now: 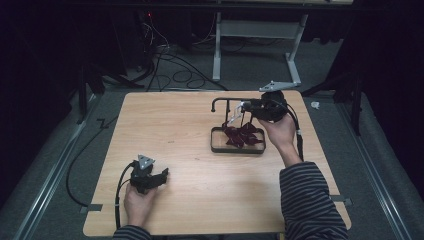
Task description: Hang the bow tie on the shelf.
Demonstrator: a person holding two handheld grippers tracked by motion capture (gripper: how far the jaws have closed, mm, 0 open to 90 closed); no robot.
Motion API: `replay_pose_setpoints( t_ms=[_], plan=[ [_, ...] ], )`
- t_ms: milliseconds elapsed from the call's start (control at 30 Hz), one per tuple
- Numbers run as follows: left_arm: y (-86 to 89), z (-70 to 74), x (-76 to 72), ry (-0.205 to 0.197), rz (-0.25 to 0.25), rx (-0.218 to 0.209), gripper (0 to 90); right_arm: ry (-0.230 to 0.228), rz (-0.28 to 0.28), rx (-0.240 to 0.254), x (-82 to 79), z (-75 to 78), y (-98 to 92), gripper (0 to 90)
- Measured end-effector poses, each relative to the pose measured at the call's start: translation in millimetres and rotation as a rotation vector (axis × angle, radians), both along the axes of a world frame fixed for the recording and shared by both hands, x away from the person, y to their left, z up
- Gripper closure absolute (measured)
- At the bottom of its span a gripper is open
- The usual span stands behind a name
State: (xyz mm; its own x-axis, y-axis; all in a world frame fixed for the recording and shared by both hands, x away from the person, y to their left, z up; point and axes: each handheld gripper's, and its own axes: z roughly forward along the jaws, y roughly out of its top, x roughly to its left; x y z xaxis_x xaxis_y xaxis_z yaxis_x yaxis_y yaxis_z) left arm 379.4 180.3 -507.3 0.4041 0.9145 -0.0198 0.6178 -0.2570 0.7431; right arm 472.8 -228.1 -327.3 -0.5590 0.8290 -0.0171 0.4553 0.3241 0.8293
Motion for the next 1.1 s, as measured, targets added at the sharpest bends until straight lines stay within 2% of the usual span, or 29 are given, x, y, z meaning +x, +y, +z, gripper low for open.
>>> replay_pose_setpoints(
  t_ms=[300,600,1100],
  plan=[
    [-0.1,0.1,0.0,0.0,-0.001,0.003,30.7,-0.018,-0.008,0.028,-9.5,-2.2,-13.4,65.2],
    [-0.1,0.0,0.0,0.0,-0.001,0.003,30.7,-0.016,-0.025,0.065,-18.8,-6.3,-24.1,66.2],
    [-0.1,0.0,0.0,0.0,-0.001,0.002,30.7,-0.015,-0.038,0.066,-31.0,-7.3,-33.2,64.7]
  ],
)
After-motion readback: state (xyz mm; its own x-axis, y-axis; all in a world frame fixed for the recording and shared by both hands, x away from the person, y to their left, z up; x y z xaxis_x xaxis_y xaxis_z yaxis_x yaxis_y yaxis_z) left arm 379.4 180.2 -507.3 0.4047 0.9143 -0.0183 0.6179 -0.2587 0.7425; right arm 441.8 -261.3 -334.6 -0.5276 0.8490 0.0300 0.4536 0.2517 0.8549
